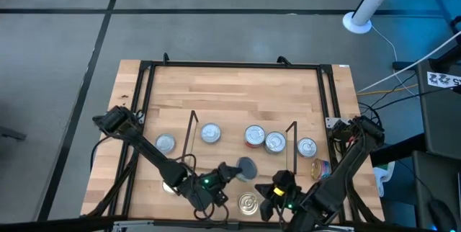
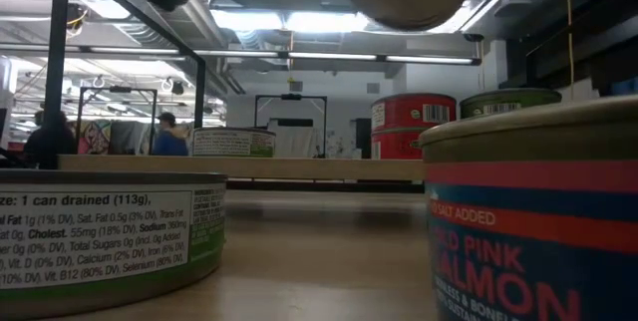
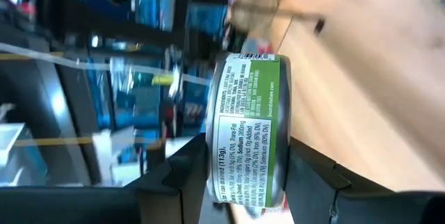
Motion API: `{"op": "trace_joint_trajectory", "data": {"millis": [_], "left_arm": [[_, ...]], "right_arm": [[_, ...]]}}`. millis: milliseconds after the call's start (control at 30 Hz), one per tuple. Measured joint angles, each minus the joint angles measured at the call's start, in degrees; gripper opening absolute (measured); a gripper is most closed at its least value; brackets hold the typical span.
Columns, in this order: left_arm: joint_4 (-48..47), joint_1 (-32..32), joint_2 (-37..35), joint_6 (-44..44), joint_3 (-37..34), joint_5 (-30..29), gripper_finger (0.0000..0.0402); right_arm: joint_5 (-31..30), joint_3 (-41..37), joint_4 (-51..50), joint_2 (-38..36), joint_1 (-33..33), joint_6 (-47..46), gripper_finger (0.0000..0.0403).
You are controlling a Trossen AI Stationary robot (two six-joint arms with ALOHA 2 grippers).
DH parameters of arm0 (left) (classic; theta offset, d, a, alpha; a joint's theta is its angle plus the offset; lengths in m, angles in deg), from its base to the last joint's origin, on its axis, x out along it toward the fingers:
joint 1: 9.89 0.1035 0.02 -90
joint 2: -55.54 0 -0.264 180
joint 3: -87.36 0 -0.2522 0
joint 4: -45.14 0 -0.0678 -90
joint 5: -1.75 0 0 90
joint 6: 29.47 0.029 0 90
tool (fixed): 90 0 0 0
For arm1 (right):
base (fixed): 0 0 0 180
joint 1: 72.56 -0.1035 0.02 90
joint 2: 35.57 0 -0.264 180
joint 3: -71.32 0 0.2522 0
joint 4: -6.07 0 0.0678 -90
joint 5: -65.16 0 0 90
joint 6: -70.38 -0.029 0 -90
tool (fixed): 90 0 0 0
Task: Stack canned seafood by type on shelf
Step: Stack the green white tuna on top of the green white tuna can on the shelf
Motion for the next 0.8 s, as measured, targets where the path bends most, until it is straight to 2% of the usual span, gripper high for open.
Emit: {"op": "trace_joint_trajectory", "data": {"millis": [267, 500, 800], "left_arm": [[-9.6, 0.2, -1.7, -9.3, 0.0, -11.2, 0.0154], [-20.1, 1.4, -1.7, -26.0, 0.0, -12.3, 0.0154], [-34.4, 3.8, -1.7, -43.1, 0.0, -14.7, 0.0154]], "right_arm": [[-3.6, 3.4, -5.9, 0.0, 0.0, 5.7, 0.0005], [-6.5, 4.0, -10.7, 0.0, 0.0, 7.2, 0.0005], [-6.4, 4.1, -17.8, -0.1, 0.0, 7.4, 0.0005]]}}
